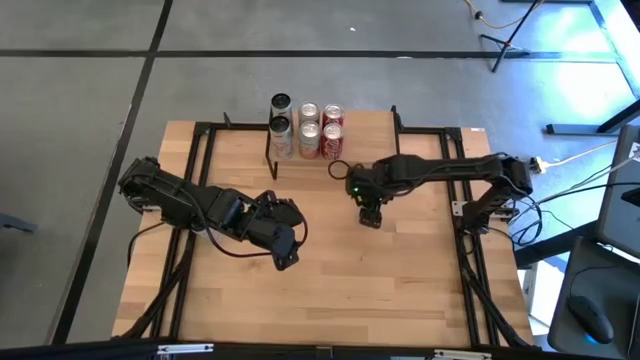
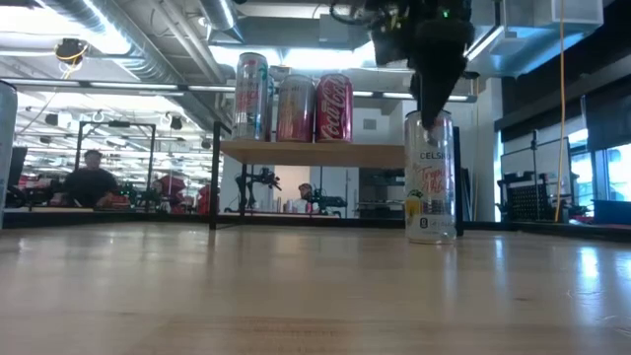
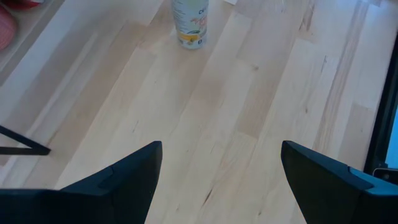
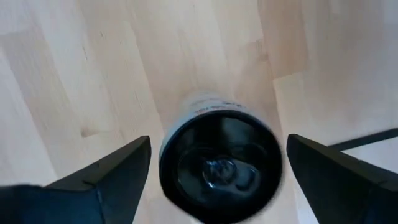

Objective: Place canned beverage on shelf
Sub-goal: Put the white yellow soda can on the shelf

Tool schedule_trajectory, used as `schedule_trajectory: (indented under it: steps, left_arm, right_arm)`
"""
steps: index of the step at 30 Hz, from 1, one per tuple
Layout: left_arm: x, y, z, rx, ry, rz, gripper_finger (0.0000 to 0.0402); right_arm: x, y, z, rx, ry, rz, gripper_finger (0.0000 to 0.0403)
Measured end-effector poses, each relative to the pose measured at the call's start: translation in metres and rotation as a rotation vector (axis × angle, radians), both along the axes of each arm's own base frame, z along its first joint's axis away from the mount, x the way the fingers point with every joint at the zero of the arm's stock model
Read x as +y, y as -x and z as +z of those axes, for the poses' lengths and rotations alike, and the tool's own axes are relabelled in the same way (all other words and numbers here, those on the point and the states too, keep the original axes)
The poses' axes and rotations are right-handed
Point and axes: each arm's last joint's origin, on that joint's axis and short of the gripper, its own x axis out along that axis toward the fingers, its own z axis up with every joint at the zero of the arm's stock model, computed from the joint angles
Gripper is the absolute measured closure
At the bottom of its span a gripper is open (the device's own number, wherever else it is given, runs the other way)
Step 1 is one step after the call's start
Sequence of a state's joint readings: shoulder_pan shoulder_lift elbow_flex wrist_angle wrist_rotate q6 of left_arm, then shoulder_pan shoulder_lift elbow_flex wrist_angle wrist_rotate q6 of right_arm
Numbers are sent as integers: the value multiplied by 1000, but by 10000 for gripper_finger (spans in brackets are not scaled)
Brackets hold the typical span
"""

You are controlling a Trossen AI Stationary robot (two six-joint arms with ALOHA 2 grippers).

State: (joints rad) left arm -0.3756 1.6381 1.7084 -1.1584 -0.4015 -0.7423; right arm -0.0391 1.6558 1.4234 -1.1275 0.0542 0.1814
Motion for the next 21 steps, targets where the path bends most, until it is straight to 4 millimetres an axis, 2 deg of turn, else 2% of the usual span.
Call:
schedule_trajectory:
  steps: [3, 6, 9, 12, 14, 17, 21]
  left_arm:
    - [0, 0, 0, 7, -5, -21, 85]
    - [0, 0, 0, 6, -3, -21, 85]
    - [0, 0, 0, 6, -3, -21, 85]
    - [0, 0, 0, 5, -6, -19, 85]
    - [0, 0, 0, 2, -12, -15, 85]
    - [0, 0, 0, -1, -20, -11, 85]
    - [1, 0, 0, -8, -35, 0, 85]
  right_arm:
    - [0, 1, 15, -28, 5, 4, 41]
    - [0, 12, 31, -74, 8, 6, 40]
    - [1, 33, 44, -120, 10, -2, 40]
    - [2, 65, 52, -182, 34, -28, 40]
    - [6, 89, 51, -259, 31, -68, 40]
    - [13, 119, 37, -391, -1, -98, 40]
    - [23, 139, 15, -623, -100, -144, 40]
